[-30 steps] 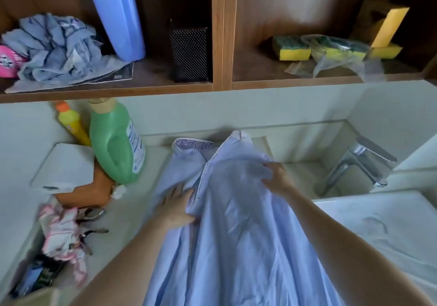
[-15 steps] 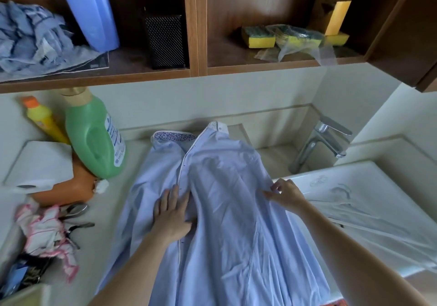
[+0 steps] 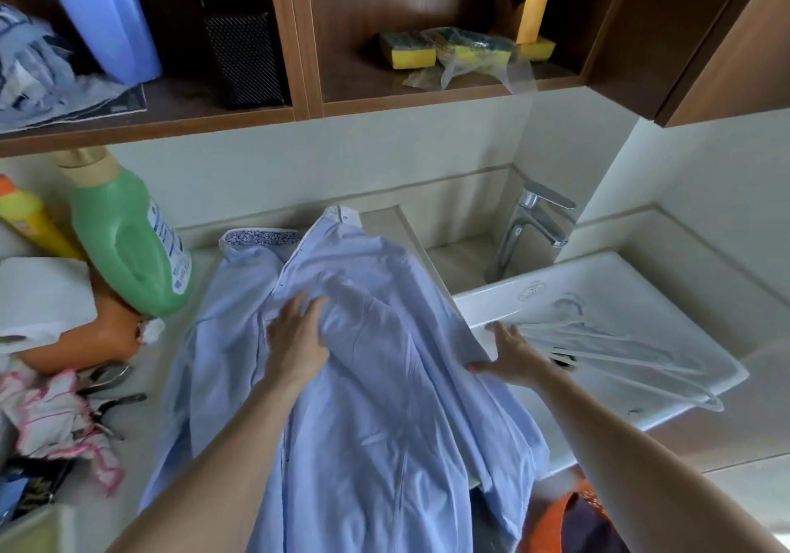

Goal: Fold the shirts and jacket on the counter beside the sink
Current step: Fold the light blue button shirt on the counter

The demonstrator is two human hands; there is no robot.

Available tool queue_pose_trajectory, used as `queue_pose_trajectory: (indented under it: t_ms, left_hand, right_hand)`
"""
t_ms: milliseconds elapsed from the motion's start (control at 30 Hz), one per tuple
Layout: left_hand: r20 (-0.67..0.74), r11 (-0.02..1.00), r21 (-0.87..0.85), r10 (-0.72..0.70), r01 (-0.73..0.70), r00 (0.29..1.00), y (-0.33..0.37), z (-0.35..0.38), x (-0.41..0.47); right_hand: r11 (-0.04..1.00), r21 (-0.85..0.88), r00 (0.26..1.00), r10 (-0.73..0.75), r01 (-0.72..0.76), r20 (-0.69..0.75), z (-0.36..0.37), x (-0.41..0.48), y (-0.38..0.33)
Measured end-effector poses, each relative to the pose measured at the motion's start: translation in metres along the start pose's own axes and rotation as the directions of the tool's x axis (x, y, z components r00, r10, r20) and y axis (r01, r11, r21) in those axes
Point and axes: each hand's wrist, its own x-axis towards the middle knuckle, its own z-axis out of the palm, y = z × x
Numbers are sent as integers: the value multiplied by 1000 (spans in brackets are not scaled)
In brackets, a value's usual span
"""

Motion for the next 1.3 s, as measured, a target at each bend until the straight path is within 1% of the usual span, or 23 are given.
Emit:
queue_pose_trajectory:
  t_ms: [67,167,233,300,333,433,467,533,600,633,700,767,800,867,933,1000,1067,1100,1133,1200,1233,1267,1300]
  left_hand:
    - [142,977,-196,111,-82,984,26,8,-6]
    - [482,988,-132,131,-76,866,43,20,-19]
    - [510,989,-141,28,52,860,52,22,-22]
    - [512,915,-334,-26,227,859,71,18,-24]
    - [556,860,-420,-7,288,831,85,14,-25]
    - [736,788,-484,132,381,664,130,2,-36]
    - [735,720,-546,165,428,658,142,-1,-39]
    - [633,539,-697,150,474,760,155,-7,-35]
    - [532,418,-776,32,472,846,159,-20,-26]
    - [510,350,-801,-24,485,860,158,-27,-22]
    - [503,125,-851,-93,511,860,152,-44,-12]
    - [485,-10,-874,-66,486,872,147,-58,-2]
    - [482,-15,-876,-29,482,876,145,-64,3]
    - [506,47,-862,22,505,862,142,-73,9]
    - [581,121,-807,-14,578,814,140,-83,11]
    - [685,199,-705,-57,681,726,136,-92,9]
    - [748,257,-640,-10,724,664,132,-100,11]
    - [745,273,-648,33,711,666,134,-104,11]
    - [716,289,-682,77,672,694,136,-108,10]
    - [629,278,-761,90,587,772,141,-120,10]
    - [586,275,-788,59,551,808,140,-126,11]
    - [564,257,-801,21,541,826,136,-135,11]
    - [561,217,-809,11,546,828,132,-147,11]
  right_hand:
    - [998,-44,998,53,-52,16,-2,-4,3]
    - [996,-46,997,81,-81,1,-9,-8,-2]
    - [992,94,995,83,-78,-49,-15,-10,-16]
    - [965,261,991,60,-27,-118,-23,-12,-39]
    - [949,315,988,23,25,-150,-30,-13,-53]
    - [843,494,968,-112,212,-225,-45,-23,-96]
    - [785,562,960,-144,260,-241,-49,-26,-107]
    - [658,680,946,-218,324,-240,-59,-33,-118]
    - [532,778,932,-307,335,-192,-71,-40,-118]
    - [531,783,926,-350,323,-144,-78,-43,-112]
    - [635,726,913,-408,265,23,-86,-48,-100]
    - [747,628,877,-432,217,210,-83,-54,-93]
    - [796,559,870,-428,234,246,-79,-56,-93]
    - [829,490,894,-404,268,196,-76,-58,-98]
    - [749,608,917,-391,264,82,-82,-58,-109]
    - [659,690,929,-367,300,-53,-93,-57,-124]
    - [691,649,944,-289,320,-158,-101,-56,-147]
    - [685,661,948,-282,305,-146,-104,-56,-159]
    - [623,738,949,-306,260,-76,-106,-56,-171]
    - [424,898,909,-410,118,74,-111,-59,-184]
    - [345,933,892,-447,103,67,-113,-58,-187]
    - [324,932,893,-451,161,2,-113,-55,-188]
    - [403,868,901,-421,289,-105,-110,-50,-189]
